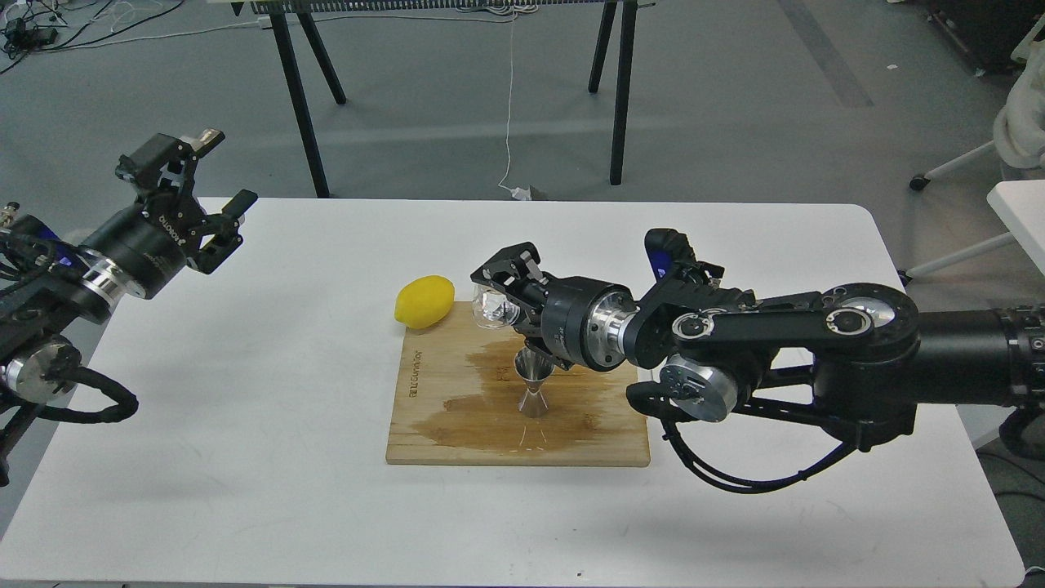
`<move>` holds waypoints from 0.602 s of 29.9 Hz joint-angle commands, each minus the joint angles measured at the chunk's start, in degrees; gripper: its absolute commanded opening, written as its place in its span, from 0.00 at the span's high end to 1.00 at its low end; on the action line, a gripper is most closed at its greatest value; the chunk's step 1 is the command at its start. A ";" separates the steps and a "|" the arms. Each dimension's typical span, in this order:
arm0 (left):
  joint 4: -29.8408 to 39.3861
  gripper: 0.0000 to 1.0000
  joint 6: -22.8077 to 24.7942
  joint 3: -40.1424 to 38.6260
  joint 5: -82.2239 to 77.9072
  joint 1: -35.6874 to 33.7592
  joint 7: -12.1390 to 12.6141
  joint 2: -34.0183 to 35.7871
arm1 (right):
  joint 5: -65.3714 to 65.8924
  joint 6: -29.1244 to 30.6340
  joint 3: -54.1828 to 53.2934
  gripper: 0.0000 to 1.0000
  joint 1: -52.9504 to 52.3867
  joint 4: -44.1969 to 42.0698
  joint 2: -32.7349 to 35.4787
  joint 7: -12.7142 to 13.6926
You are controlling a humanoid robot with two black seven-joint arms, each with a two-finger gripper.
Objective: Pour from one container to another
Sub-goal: 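Move the held glass with the right gripper above the jigger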
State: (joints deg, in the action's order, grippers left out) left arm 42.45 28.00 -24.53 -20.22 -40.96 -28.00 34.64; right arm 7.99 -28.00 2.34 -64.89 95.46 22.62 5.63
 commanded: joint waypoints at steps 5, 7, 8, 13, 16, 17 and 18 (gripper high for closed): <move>0.01 0.11 0.00 0.00 0.00 0.35 0.00 -0.01 | 4.23 0.00 2.14 0.67 0.03 0.43 2.69 0.35; 0.01 0.11 0.00 0.00 0.00 0.70 0.00 -0.01 | 4.49 0.00 2.23 0.67 0.20 0.60 3.48 0.35; 0.01 0.11 0.00 0.00 0.00 0.70 0.00 -0.01 | 4.49 0.00 2.23 0.67 0.29 0.69 3.84 0.35; 0.01 0.11 0.00 -0.08 0.00 0.70 0.00 -0.01 | 6.24 0.00 2.40 0.67 0.38 0.69 4.89 0.43; -0.08 0.11 0.00 0.00 0.00 0.70 0.00 -0.01 | 8.18 0.00 3.54 0.67 0.47 0.69 4.81 0.78; 0.00 0.11 0.00 0.00 0.00 0.70 0.00 -0.01 | 8.62 0.00 3.98 0.67 0.38 0.69 4.81 0.79; 0.01 0.11 0.00 0.00 0.00 0.70 0.00 -0.01 | 9.06 0.00 4.25 0.67 0.38 0.69 4.72 0.70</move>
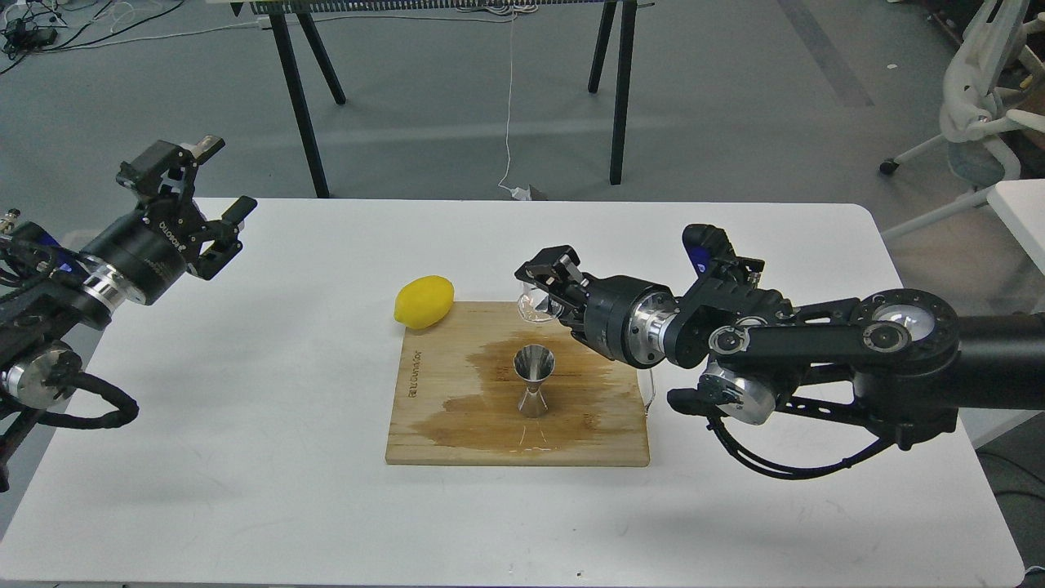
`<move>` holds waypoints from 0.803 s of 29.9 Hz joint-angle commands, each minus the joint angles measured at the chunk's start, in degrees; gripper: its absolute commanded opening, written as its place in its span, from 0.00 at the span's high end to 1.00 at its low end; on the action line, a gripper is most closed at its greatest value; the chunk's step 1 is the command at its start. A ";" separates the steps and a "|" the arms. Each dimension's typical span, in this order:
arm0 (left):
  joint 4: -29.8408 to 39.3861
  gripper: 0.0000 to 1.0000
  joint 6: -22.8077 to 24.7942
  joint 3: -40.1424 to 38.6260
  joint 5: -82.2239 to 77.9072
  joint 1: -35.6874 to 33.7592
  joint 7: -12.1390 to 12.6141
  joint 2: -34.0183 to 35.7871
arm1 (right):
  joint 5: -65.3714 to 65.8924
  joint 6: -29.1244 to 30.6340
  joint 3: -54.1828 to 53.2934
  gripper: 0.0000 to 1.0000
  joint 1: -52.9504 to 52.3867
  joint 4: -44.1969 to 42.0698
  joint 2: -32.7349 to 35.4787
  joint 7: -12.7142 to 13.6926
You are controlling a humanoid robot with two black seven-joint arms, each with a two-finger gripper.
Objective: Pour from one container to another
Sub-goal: 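Move the held glass with the right gripper above the jigger, then tilt the glass with the right gripper to pour into the jigger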
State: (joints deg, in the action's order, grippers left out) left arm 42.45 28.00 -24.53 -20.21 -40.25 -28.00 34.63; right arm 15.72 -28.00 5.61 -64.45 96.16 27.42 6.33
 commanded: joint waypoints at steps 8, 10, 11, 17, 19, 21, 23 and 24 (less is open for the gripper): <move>-0.08 0.11 0.00 0.01 0.00 0.09 0.00 0.00 | 6.34 0.00 3.09 0.67 0.29 -0.09 -0.35 0.00; -0.09 0.11 0.00 0.01 0.00 0.09 0.00 0.00 | 7.05 0.00 3.26 0.67 0.38 -0.09 -0.44 0.00; -0.09 0.11 0.00 0.01 0.00 0.09 0.00 0.00 | 7.40 0.00 3.26 0.67 0.38 -0.09 -0.44 0.00; -0.09 0.11 0.00 0.01 0.00 0.00 0.00 0.00 | 10.21 0.00 4.76 0.67 0.38 -0.18 -0.70 -0.35; -0.09 0.11 0.00 0.01 0.00 0.09 0.00 0.08 | 10.91 0.00 5.11 0.67 0.38 -0.27 -0.79 -0.44; -0.09 0.11 0.00 0.01 0.00 0.09 0.00 0.08 | 11.61 0.00 5.55 0.67 0.38 -0.27 -0.79 -0.61; -0.09 0.11 0.00 0.01 0.00 0.09 0.00 0.08 | 12.67 0.00 5.72 0.67 0.38 -0.36 -0.97 -0.70; -0.09 0.11 0.00 0.01 0.00 0.09 0.00 0.08 | 13.54 0.00 5.81 0.67 0.38 -0.44 -1.05 -0.70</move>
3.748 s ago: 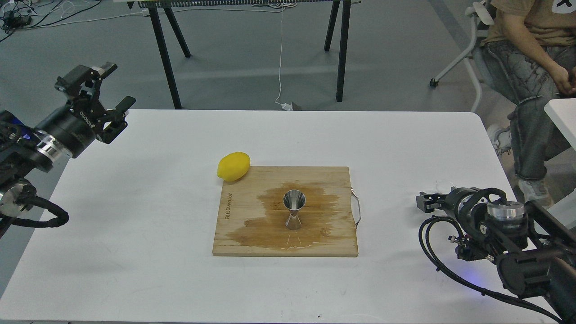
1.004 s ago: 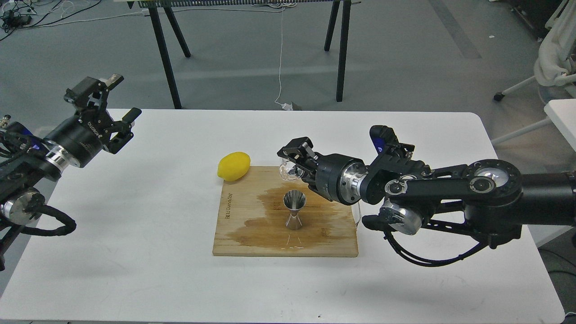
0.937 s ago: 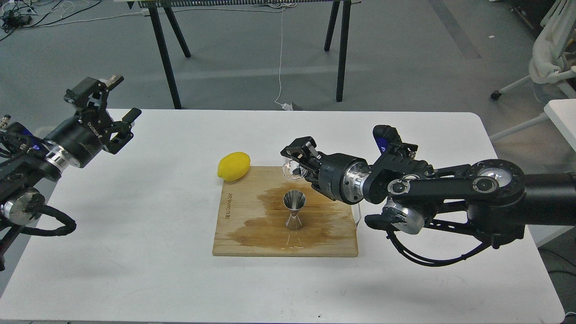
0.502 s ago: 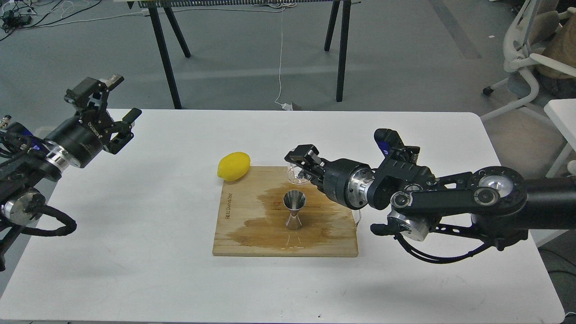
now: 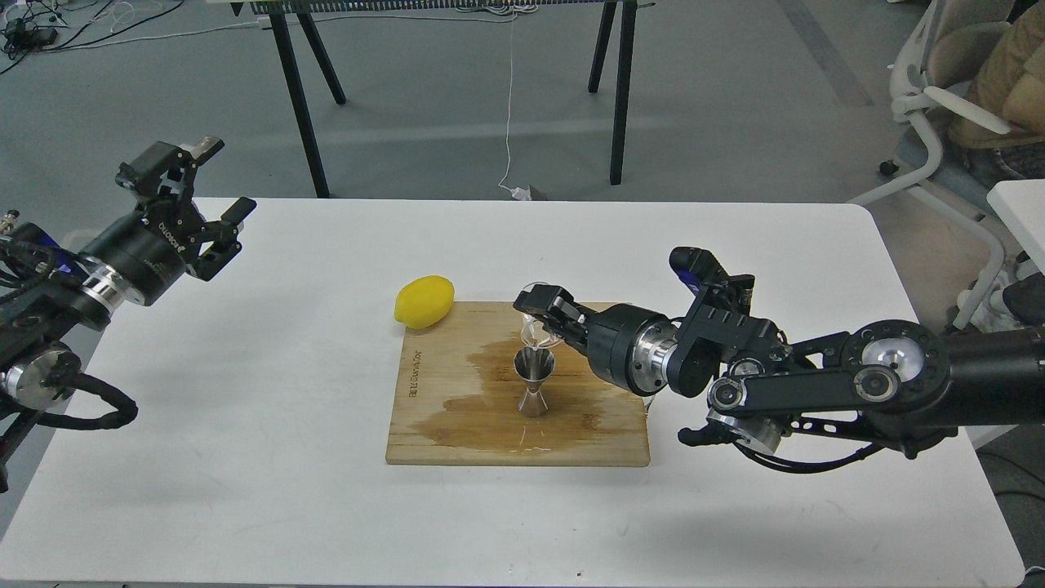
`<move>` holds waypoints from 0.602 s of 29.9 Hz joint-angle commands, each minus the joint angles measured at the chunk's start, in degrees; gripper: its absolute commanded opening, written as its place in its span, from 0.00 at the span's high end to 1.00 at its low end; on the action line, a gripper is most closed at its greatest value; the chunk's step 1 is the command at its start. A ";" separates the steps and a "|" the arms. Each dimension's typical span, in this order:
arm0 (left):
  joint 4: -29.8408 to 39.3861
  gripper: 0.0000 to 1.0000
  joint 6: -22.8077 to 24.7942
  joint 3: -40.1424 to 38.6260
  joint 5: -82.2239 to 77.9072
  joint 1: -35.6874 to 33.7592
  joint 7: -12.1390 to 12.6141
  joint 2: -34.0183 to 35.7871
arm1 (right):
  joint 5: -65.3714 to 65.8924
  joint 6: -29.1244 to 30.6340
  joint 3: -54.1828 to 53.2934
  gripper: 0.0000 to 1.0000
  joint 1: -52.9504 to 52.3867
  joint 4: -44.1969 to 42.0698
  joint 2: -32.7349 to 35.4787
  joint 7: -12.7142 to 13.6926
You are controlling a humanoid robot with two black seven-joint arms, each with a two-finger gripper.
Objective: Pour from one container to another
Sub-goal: 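Tilt the glass with the right gripper to pour into the jigger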
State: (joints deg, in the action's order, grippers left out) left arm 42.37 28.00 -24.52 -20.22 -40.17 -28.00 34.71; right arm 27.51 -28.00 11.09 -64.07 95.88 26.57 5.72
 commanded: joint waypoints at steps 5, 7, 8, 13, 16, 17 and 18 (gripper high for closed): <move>0.00 0.11 0.00 0.00 0.00 0.00 0.00 0.00 | 4.48 0.00 1.47 0.67 -0.09 -0.52 -0.29 -0.19; 0.00 0.11 0.00 0.00 0.00 0.00 0.00 0.00 | 5.44 0.00 1.91 0.67 -0.09 -0.61 -0.38 -0.27; 0.00 0.11 0.00 0.00 0.00 0.00 0.00 0.00 | 5.88 0.00 2.00 0.67 -0.09 -0.61 -0.38 -0.36; 0.00 0.11 0.00 0.00 0.00 -0.09 0.00 0.00 | 7.99 0.00 2.18 0.67 -0.01 -0.61 -0.29 -0.62; 0.00 0.11 0.00 0.00 0.00 0.00 0.00 0.00 | 8.26 0.00 2.18 0.67 -0.01 -0.61 -0.29 -1.15; 0.08 0.11 0.00 0.00 0.00 0.00 0.00 0.00 | 8.69 0.00 2.18 0.67 -0.01 -0.69 -0.29 -1.24; 0.00 0.11 0.00 0.00 0.00 0.00 0.00 0.00 | 9.31 0.00 2.27 0.67 -0.01 -0.69 -0.29 -1.33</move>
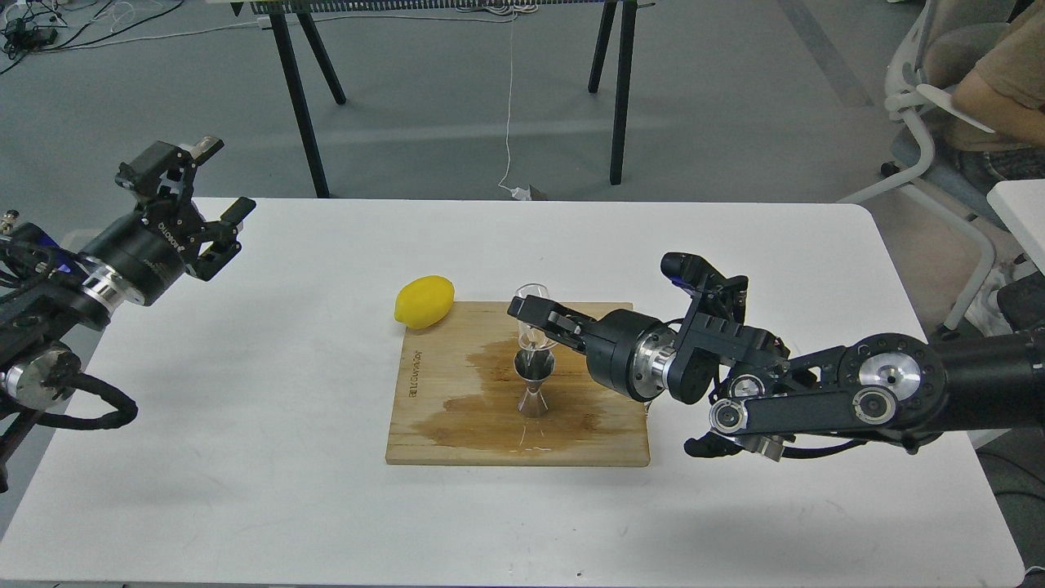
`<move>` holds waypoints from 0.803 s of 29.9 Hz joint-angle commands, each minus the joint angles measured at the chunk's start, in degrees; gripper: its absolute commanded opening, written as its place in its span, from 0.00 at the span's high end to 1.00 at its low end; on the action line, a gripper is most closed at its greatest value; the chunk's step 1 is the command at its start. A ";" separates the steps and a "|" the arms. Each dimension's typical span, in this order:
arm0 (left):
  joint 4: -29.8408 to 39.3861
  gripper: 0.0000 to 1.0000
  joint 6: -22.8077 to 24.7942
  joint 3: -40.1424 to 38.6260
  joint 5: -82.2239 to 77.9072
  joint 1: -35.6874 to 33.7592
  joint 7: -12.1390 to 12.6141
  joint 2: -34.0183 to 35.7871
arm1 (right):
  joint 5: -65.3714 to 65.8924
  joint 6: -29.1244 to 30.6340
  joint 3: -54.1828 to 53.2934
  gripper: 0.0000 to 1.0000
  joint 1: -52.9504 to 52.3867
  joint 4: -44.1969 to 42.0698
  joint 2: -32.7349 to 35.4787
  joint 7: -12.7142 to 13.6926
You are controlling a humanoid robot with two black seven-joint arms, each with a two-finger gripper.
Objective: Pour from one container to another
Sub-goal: 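Tilt the glass with the right gripper to pour into the jigger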
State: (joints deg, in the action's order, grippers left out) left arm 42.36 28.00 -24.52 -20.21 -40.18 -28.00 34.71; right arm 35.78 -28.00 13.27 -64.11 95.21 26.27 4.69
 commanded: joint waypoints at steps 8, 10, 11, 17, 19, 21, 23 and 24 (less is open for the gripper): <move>0.00 0.11 0.00 0.00 0.00 0.01 0.00 0.18 | 3.94 0.00 2.02 0.67 -0.40 -0.46 0.09 -0.82; 0.00 0.11 0.00 0.00 0.00 0.01 0.00 0.09 | 4.91 0.00 2.55 0.67 -0.40 -1.08 0.09 -0.82; 0.00 0.11 0.00 0.00 0.00 0.01 0.00 0.18 | 5.09 0.00 2.81 0.67 -0.40 -1.26 0.09 -0.91; 0.00 0.11 0.00 0.00 0.00 0.01 0.00 0.18 | 5.97 0.00 3.08 0.68 -0.40 -1.35 0.09 -1.09; 0.00 0.11 0.00 0.00 0.00 0.01 0.00 0.18 | 6.93 0.00 3.08 0.68 -0.40 -1.43 0.09 -1.87; 0.00 0.11 0.00 0.00 0.00 0.01 0.00 0.18 | 7.29 0.00 3.17 0.68 -0.40 -1.35 0.18 -3.10; 0.00 0.11 0.00 0.00 0.00 -0.07 0.00 0.18 | 7.55 0.00 3.17 0.68 -0.40 -1.35 0.27 -3.46; 0.00 0.11 0.00 0.00 0.00 -0.07 0.00 0.18 | 7.81 0.00 3.17 0.68 -0.40 -1.35 0.27 -3.72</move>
State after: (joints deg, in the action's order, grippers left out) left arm 42.37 28.00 -24.52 -20.21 -40.18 -28.00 34.87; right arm 43.06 -28.00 16.43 -64.51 93.82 26.46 1.71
